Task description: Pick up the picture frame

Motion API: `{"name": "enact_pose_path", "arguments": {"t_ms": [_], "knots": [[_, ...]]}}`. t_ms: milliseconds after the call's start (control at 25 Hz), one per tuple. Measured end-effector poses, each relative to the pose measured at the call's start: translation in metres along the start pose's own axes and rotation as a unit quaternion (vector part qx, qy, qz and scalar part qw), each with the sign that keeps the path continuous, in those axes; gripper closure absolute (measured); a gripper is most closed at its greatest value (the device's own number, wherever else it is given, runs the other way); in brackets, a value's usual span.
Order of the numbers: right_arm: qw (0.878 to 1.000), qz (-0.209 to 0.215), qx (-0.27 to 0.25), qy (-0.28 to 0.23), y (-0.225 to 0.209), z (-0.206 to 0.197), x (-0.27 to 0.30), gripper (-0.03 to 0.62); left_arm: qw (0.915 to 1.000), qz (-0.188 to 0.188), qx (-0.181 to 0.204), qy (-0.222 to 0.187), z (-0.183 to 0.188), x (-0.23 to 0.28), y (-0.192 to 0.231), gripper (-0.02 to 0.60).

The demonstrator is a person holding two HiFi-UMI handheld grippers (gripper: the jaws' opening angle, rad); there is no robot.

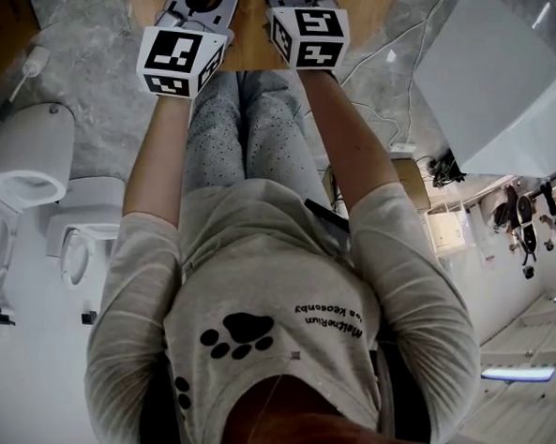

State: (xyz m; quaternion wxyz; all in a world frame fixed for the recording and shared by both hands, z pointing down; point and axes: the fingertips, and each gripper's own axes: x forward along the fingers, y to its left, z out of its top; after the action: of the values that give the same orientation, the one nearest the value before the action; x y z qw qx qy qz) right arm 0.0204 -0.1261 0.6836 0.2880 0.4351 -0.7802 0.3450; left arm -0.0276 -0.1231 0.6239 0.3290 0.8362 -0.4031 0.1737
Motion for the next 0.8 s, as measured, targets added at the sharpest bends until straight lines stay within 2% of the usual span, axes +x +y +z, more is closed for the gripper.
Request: {"name": "enact_pose_path", "arguments": {"t_ms": [800], "knots": [[0.996, -0.024, 0.041, 0.079, -0.011, -0.020, 0.025, 0.484, 0.9998, -0.011, -0.004, 0.019, -0.006, 0.009, 0.006, 0.574]]}}
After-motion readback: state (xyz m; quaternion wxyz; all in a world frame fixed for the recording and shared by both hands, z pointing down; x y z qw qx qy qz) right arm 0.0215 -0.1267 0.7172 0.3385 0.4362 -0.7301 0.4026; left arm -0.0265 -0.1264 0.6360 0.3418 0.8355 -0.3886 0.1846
